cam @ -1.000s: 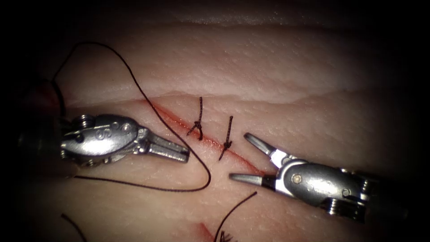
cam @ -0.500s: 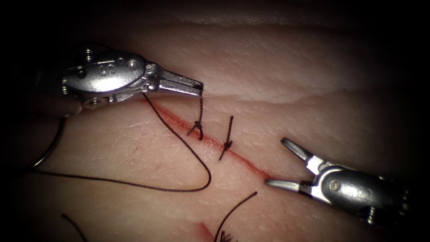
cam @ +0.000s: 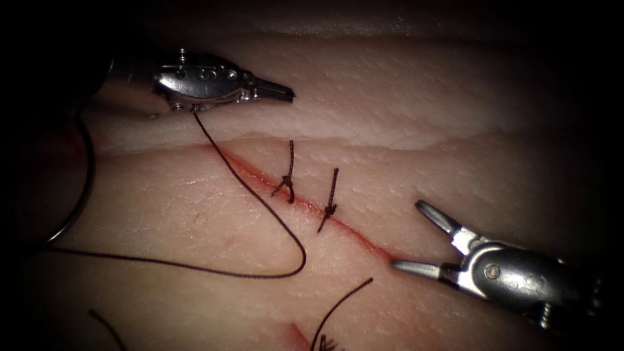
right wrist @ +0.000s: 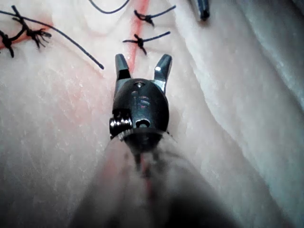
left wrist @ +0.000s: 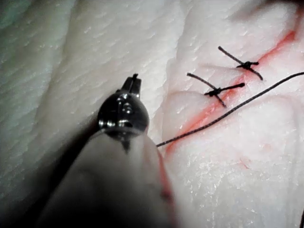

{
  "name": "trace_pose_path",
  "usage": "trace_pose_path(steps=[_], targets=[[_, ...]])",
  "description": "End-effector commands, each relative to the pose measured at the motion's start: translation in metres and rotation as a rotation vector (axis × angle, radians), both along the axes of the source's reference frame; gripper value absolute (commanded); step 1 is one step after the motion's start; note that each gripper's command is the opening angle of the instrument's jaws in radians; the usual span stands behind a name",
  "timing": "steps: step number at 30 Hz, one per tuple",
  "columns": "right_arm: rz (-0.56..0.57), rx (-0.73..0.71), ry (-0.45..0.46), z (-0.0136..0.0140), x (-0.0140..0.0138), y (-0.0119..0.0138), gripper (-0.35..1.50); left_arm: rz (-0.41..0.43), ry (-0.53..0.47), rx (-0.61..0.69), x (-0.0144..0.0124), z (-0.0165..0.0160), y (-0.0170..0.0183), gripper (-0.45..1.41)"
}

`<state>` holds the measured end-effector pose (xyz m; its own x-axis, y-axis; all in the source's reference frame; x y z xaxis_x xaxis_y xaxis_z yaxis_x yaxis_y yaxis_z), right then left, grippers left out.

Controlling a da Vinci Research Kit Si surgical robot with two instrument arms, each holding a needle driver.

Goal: Wound Closure

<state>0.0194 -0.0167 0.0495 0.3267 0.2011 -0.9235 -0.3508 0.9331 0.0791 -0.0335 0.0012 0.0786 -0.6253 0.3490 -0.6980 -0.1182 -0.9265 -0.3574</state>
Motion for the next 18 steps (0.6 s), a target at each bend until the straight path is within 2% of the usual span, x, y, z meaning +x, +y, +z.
trace_pose_path(steps=[1, 3, 4, 8, 10, 11, 12, 14, 18], targets=[[-0.002, -0.003, 0.002, 0.0004, 0.0009, 0.0004, 1.45, 0.009, 0.015, 0.009, -0.0007, 0.0010, -0.0001, -0.45], [0.000, -0.003, 0.002, 0.0004, 0.0010, 0.0003, 1.45, 0.052, 0.069, 0.040, -0.0009, 0.0023, -0.0012, -0.27], [0.000, -0.003, 0.002, 0.0004, 0.0010, 0.0003, 1.45, 0.052, 0.069, 0.040, -0.0009, 0.0023, -0.0012, -0.27], [0.002, -0.004, 0.004, 0.0004, 0.0010, 0.0003, 1.45, 0.103, 0.159, 0.093, -0.0008, 0.0026, -0.0022, 0.32], [0.001, -0.004, 0.004, 0.0003, 0.0010, 0.0003, 1.45, 0.133, 0.194, 0.113, -0.0005, 0.0023, -0.0023, 0.66], [0.001, -0.004, 0.004, 0.0003, 0.0009, 0.0003, 1.45, 0.139, 0.215, 0.117, -0.0003, 0.0021, -0.0023, 0.91], [0.001, -0.004, 0.004, 0.0004, 0.0009, 0.0003, 1.45, 0.142, 0.242, 0.122, 0.0000, 0.0019, -0.0023, 1.08], [0.001, -0.004, 0.003, 0.0004, 0.0009, 0.0003, 1.45, 0.153, 0.303, 0.115, 0.0008, 0.0012, -0.0022, 1.18], [0.003, -0.004, 0.001, 0.0004, 0.0010, 0.0003, 1.45, 0.157, 0.352, 0.093, 0.0023, 0.0001, -0.0016, 1.16]])
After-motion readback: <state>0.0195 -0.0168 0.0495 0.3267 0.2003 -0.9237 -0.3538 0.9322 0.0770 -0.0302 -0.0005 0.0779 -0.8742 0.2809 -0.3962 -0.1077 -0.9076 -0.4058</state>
